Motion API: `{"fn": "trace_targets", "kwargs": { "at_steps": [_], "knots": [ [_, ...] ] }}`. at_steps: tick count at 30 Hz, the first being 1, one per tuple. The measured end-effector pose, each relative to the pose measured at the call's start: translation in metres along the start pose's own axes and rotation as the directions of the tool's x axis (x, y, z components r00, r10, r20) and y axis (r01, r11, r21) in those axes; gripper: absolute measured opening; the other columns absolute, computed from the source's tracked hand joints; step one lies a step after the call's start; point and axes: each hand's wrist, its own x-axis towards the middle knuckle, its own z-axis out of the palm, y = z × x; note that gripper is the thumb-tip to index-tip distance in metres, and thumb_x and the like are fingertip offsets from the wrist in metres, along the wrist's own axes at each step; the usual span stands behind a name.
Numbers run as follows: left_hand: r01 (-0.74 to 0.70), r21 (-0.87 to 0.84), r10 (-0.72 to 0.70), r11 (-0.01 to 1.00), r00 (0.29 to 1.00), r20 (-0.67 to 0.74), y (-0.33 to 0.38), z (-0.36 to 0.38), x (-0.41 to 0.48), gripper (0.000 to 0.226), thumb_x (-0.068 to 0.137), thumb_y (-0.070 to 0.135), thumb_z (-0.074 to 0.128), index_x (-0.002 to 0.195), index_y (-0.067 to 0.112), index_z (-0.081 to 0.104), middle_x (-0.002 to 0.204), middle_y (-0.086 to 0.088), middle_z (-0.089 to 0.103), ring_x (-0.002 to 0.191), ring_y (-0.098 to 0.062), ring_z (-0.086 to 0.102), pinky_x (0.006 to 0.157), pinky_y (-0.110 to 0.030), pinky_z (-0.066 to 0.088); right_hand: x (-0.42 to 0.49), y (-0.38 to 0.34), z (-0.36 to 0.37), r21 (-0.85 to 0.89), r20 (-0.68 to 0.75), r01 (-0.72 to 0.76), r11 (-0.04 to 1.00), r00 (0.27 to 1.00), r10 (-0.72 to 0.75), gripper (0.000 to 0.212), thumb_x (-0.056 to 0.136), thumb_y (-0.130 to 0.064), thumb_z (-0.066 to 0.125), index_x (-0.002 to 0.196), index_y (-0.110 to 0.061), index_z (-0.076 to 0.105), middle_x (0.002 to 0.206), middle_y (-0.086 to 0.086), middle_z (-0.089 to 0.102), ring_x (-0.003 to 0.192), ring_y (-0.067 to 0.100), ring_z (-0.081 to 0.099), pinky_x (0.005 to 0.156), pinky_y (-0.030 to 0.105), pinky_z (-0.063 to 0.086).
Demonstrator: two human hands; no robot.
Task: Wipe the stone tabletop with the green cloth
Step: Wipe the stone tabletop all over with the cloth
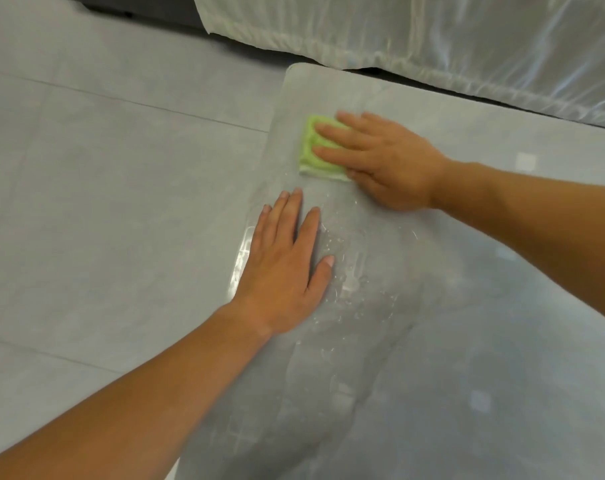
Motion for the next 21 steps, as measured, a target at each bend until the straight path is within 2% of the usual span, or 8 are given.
{"fn": "trace_targets", "kwargs": {
  "at_steps": [3,5,9,11,15,16,19,21],
  "knots": [
    [0.011,0.051,-0.012,0.999,1.000,0.021,0.001,0.001,-0.014,0.068,0.102,0.051,0.024,0.156,0.011,0.020,0.167,-0.015,0.001,0.154,-0.025,-0.009,0.123,-0.040,-0.011,-0.023,0.024,-0.005,0.096,-0.082,-0.369,0.925,0.923,0.376,0.055,0.098,-0.024,0.032,0.153,-0.019,0.032,0.163,0.009,0.020,0.148,0.042,0.019,0.119,0.055,0.019],
    [0.024,0.059,-0.026,0.998,0.999,0.023,0.003,0.002,-0.022,0.069,0.102,0.052,0.023,0.157,0.011,0.019,0.167,-0.015,0.001,0.154,-0.025,-0.010,0.123,-0.041,-0.011,-0.033,0.004,0.001,0.120,-0.132,-0.475,0.872,0.863,0.488,0.058,0.094,-0.022,0.034,0.152,-0.017,0.034,0.162,0.012,0.023,0.146,0.046,0.022,0.116,0.057,0.023],
    [0.028,0.066,-0.031,0.997,0.999,0.031,0.006,0.002,-0.027,0.071,0.101,0.053,0.022,0.158,0.011,0.017,0.167,-0.016,-0.001,0.154,-0.025,-0.012,0.122,-0.040,-0.013,-0.073,-0.042,0.025,0.078,-0.052,-0.193,0.978,0.979,0.197,0.057,0.095,-0.020,0.037,0.152,-0.019,0.035,0.163,0.006,0.023,0.149,0.038,0.021,0.120,0.051,0.020],
    [0.024,0.071,-0.028,0.997,0.999,0.043,0.006,0.002,-0.026,0.072,0.101,0.054,0.021,0.159,0.011,0.014,0.167,-0.015,-0.004,0.153,-0.024,-0.015,0.122,-0.040,-0.015,-0.079,-0.029,0.023,0.070,-0.056,-0.208,0.976,0.976,0.212,0.054,0.099,-0.022,0.036,0.153,-0.022,0.035,0.163,0.003,0.022,0.150,0.036,0.019,0.121,0.051,0.017],
    [0.020,0.061,-0.024,0.998,0.998,0.062,0.003,0.003,-0.029,0.072,0.101,0.054,0.019,0.159,0.012,0.009,0.167,-0.014,-0.010,0.152,-0.022,-0.021,0.122,-0.041,-0.015,-0.065,-0.053,0.025,0.219,-0.155,-0.595,0.773,0.761,0.630,0.056,0.098,-0.022,0.034,0.154,-0.026,0.029,0.165,0.002,0.016,0.150,0.037,0.015,0.121,0.052,0.014],
    [0.017,0.044,-0.019,0.999,0.998,0.059,0.004,0.003,-0.030,0.071,0.102,0.053,0.021,0.159,0.012,0.009,0.167,-0.014,-0.010,0.152,-0.022,-0.021,0.122,-0.041,-0.014,-0.066,-0.071,0.031,0.221,-0.172,-0.591,0.776,0.760,0.627,0.058,0.097,-0.022,0.034,0.154,-0.025,0.029,0.165,0.003,0.016,0.150,0.038,0.015,0.121,0.053,0.015],
    [0.011,0.049,-0.014,0.999,0.998,0.058,0.004,0.006,-0.044,0.070,0.102,0.051,0.024,0.159,0.011,0.009,0.167,-0.014,-0.009,0.152,-0.022,-0.021,0.123,-0.044,-0.011,-0.100,-0.096,0.044,0.136,-0.117,-0.310,0.941,0.938,0.326,0.057,0.096,-0.022,0.035,0.153,-0.021,0.034,0.163,0.005,0.022,0.150,0.036,0.018,0.120,0.053,0.019],
    [0.020,0.073,-0.025,0.997,0.998,0.062,0.002,0.008,-0.056,0.070,0.103,0.050,0.023,0.159,0.011,0.010,0.167,-0.014,-0.009,0.152,-0.024,-0.020,0.123,-0.046,-0.010,-0.112,-0.074,0.039,0.090,-0.109,-0.254,0.963,0.959,0.263,0.057,0.095,-0.021,0.038,0.152,-0.019,0.037,0.162,0.008,0.025,0.149,0.038,0.021,0.119,0.055,0.021]
  ]
}}
